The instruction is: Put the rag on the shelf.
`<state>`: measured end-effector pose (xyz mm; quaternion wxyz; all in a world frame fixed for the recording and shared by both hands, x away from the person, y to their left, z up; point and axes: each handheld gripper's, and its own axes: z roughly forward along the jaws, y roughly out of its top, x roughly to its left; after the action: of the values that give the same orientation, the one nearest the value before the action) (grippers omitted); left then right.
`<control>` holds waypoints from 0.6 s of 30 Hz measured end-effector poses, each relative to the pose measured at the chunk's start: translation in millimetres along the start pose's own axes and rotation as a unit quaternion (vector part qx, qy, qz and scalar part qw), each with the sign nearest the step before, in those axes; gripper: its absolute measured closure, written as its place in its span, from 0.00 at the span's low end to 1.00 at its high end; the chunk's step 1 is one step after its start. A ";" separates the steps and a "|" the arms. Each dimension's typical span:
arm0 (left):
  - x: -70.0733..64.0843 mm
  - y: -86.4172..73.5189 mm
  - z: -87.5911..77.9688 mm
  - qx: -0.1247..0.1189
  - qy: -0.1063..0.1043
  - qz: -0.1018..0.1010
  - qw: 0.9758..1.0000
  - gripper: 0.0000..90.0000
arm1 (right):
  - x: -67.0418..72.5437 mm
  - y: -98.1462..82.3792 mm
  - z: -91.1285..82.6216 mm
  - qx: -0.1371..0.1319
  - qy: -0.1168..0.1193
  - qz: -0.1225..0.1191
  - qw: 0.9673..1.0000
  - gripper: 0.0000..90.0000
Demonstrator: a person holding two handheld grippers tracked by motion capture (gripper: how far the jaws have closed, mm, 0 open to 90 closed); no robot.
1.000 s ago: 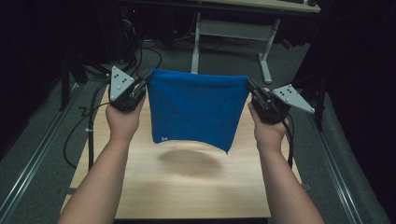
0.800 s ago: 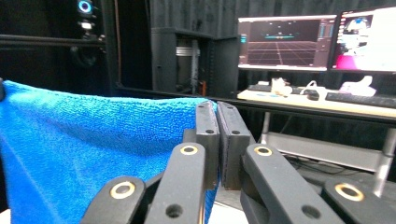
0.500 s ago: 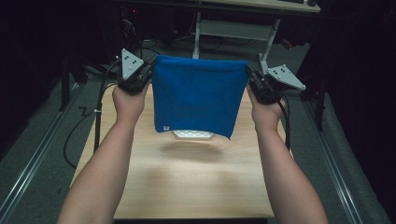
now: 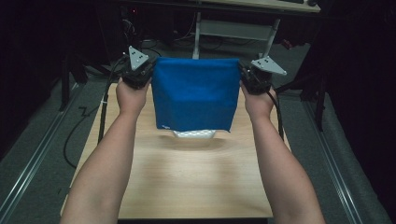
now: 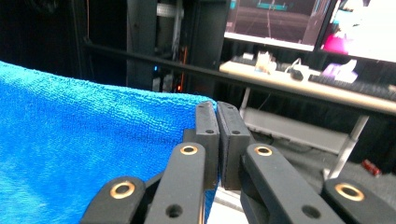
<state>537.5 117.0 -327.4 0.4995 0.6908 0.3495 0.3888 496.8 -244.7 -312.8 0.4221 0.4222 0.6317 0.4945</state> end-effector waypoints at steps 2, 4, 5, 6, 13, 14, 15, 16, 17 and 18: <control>1.0 -9.0 5.3 0.009 -0.007 -0.010 1.000 0.98 | -1.5 -8.4 7.1 0.015 0.003 0.002 1.000 0.99; 0.1 -21.2 11.2 0.025 -0.013 -0.011 1.000 0.98 | -2.1 -18.2 13.4 0.029 0.006 -0.001 1.000 0.99; -1.0 -28.0 13.8 0.032 -0.016 -0.011 0.999 0.98 | -2.0 -23.3 16.3 0.037 0.007 -0.004 0.999 0.99; -2.2 -35.1 16.3 0.040 -0.020 -0.012 0.999 0.98 | -1.8 -28.8 18.6 0.042 0.007 -0.004 0.999 0.99; -10.9 -76.1 26.9 0.085 -0.051 -0.026 0.995 0.98 | -1.0 -66.1 25.7 0.080 0.013 -0.003 0.997 0.99; -12.7 -80.3 28.4 0.091 -0.054 -0.025 0.994 0.98 | -1.0 -70.1 26.0 0.084 0.012 -0.002 0.996 0.99; -14.1 -84.8 28.9 0.090 -0.055 -0.026 0.994 0.98 | -1.0 -75.6 26.2 0.089 0.014 0.004 0.996 0.99; -14.5 -89.0 30.0 0.095 -0.059 -0.034 0.993 0.98 | -0.6 -81.6 26.8 0.093 0.013 0.010 0.996 0.99; -14.5 -93.4 31.4 0.100 -0.064 -0.041 0.992 0.98 | -0.5 -87.6 27.6 0.100 0.014 0.011 0.995 0.99; -15.0 -97.8 32.2 0.106 -0.067 -0.043 0.991 0.98 | -0.3 -93.7 28.2 0.107 0.013 0.012 0.994 0.99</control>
<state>550.0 115.5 -430.7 0.4618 0.7485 0.3844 0.2805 512.8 -251.9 -409.1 0.3607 0.4658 0.6812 0.4347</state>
